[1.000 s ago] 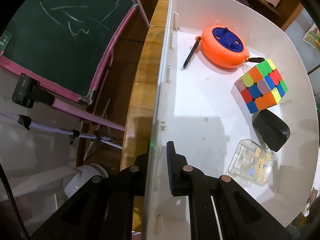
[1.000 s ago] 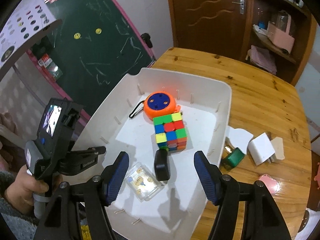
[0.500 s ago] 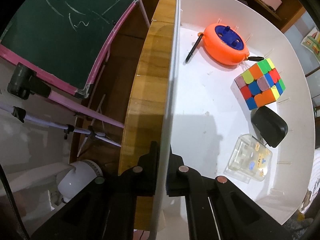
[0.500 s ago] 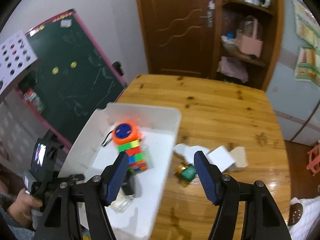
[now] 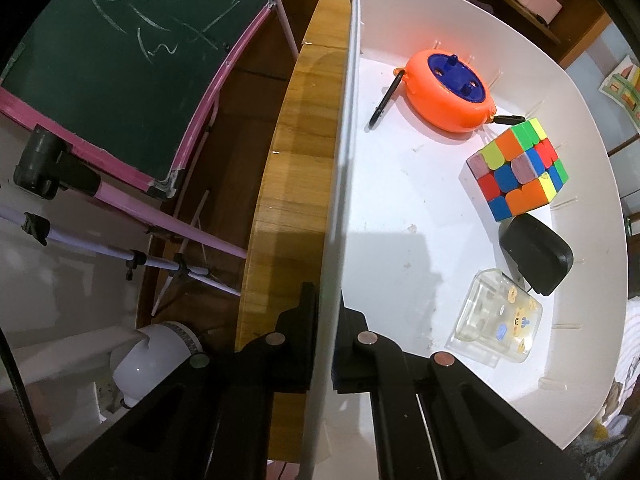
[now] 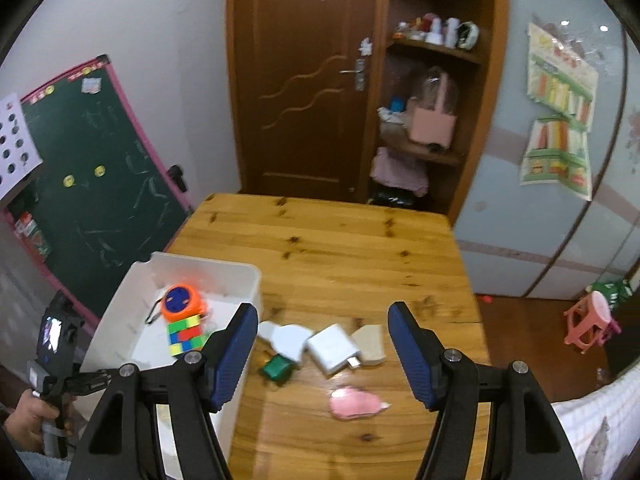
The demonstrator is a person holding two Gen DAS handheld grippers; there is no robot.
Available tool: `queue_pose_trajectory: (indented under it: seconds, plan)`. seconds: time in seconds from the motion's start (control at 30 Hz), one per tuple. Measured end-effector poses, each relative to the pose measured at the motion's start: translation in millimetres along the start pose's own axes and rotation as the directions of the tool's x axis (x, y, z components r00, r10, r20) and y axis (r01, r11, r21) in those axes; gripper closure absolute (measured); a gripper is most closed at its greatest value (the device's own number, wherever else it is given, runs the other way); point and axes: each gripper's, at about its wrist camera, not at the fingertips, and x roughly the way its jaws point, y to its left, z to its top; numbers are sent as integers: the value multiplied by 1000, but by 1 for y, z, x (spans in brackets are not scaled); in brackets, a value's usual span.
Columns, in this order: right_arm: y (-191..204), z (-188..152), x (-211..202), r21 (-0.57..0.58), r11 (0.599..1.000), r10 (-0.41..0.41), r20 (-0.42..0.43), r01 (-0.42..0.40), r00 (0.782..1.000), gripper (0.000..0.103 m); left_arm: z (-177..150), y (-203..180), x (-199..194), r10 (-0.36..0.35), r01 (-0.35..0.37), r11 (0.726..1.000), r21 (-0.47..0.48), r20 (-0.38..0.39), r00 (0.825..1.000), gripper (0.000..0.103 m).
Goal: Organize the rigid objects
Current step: 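Move the right gripper back over the table to the pink case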
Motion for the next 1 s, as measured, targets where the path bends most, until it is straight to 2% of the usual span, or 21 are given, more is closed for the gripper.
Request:
queue_pose_trajectory:
  seconds: [0.1,0.43,0.6,0.7,0.83,1.0]
  plan:
    - [-14,2,2,39,999,-20,-4,20,1000,23,0,0,0,0,0,1000,-1,0,1000,98]
    - [-58,-29,62,235,972,15,-177,27,984,23,1,0,1,5,-4,1000,5,-1,1000,97]
    - [-73,-57,98,281,960,88,-246,-16,965,23,1,0,1,5,-5,1000,6,-1,1000,97]
    - [-71,-71,120,228,970,144,-261,-84,954,23,1,0,1,7,-7,1000,4,-2,1000,97]
    - [-59,-90,147,65,988,150,-308,-137,940,23,1,1,1,13,-13,1000,-4,-7,1000,97]
    - [-45,-111,175,-79,974,168,-386,-214,907,23,0,1,0,33,-34,999,-15,-9,999,97]
